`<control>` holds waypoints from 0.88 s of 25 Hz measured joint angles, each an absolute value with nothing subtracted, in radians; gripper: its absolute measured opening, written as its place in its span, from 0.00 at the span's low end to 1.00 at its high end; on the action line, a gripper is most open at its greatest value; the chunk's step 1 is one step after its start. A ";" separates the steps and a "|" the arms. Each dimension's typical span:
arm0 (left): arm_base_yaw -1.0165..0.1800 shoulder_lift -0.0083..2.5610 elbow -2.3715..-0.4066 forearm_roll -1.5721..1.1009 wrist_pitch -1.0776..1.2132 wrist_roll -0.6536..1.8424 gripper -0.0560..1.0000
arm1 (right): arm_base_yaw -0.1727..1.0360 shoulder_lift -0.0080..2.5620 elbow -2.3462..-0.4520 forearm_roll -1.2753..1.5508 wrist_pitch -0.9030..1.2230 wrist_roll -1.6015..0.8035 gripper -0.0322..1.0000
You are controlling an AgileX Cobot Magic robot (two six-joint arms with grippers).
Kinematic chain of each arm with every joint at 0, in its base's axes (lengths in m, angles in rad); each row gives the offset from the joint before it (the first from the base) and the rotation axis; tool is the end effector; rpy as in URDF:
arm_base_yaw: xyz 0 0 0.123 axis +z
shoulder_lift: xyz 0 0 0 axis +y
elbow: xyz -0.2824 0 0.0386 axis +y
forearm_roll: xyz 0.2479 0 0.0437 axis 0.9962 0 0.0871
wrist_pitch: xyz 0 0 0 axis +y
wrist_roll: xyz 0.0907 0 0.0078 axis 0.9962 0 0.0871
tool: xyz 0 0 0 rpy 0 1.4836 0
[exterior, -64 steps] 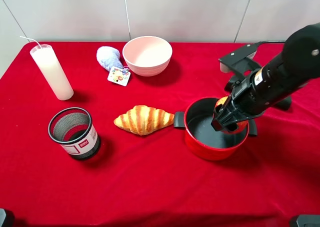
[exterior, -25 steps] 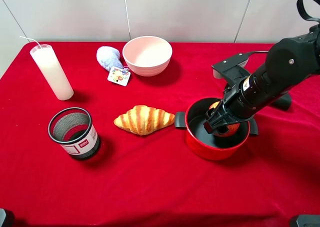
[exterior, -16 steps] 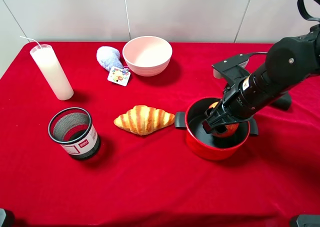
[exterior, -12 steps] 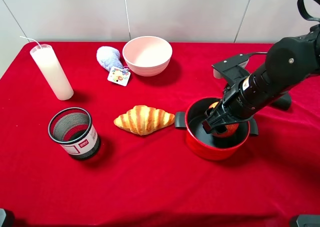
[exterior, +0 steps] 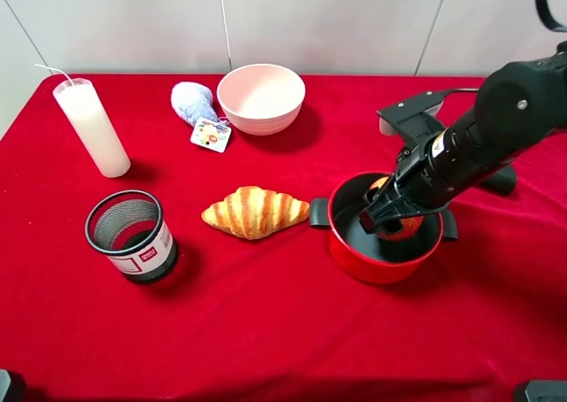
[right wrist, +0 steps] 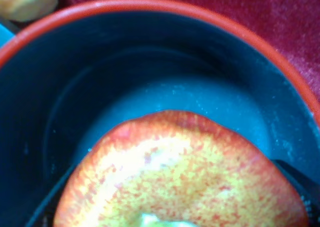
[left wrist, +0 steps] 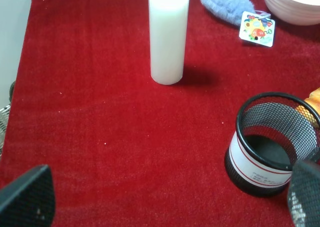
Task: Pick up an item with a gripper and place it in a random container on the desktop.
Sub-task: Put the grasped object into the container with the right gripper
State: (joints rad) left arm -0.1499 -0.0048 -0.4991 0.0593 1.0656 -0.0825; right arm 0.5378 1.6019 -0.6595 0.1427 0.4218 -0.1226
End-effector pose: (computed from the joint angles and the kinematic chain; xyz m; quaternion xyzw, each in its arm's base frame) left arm -0.0050 0.0055 0.2766 0.0275 0.8527 -0.0310 0.5208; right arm 0.2163 0.1352 0.1423 -0.2631 0.9529 0.0677 0.1349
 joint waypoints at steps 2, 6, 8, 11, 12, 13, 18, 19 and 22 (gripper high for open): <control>-0.150 -0.005 -0.499 0.059 1.066 -0.083 0.91 | 0.538 1.586 -0.659 0.143 0.423 -0.123 0.58; -0.150 -0.005 -0.499 0.059 1.066 -0.083 0.91 | 0.538 1.551 -0.659 0.140 0.440 -0.123 0.58; -0.150 -0.005 -0.499 0.059 1.066 -0.083 0.91 | 0.538 1.542 -0.659 0.136 0.446 -0.123 0.59; -0.150 -0.005 -0.499 0.059 1.066 -0.083 0.91 | 0.538 1.538 -0.659 0.135 0.446 -0.123 0.65; -0.150 -0.005 -0.499 0.059 1.066 -0.083 0.91 | 0.538 1.538 -0.659 0.135 0.447 -0.123 0.66; -0.150 -0.005 -0.499 0.059 1.066 -0.083 0.91 | 0.538 1.538 -0.659 0.133 0.448 -0.123 0.66; -0.150 -0.005 -0.499 0.059 1.066 -0.083 0.91 | 0.538 1.536 -0.659 0.132 0.448 -0.123 0.67; -0.150 -0.005 -0.499 0.059 1.066 -0.083 0.91 | 0.538 1.530 -0.659 0.132 0.451 -0.123 0.67; -0.150 -0.005 -0.499 0.059 1.066 -0.083 0.91 | 0.538 1.490 -0.659 0.131 0.481 -0.123 0.67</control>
State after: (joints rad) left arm -0.1499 -0.0048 -0.4991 0.0593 1.0656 -0.0825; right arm 0.5378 1.4900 -0.6591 0.1313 0.4814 -0.1226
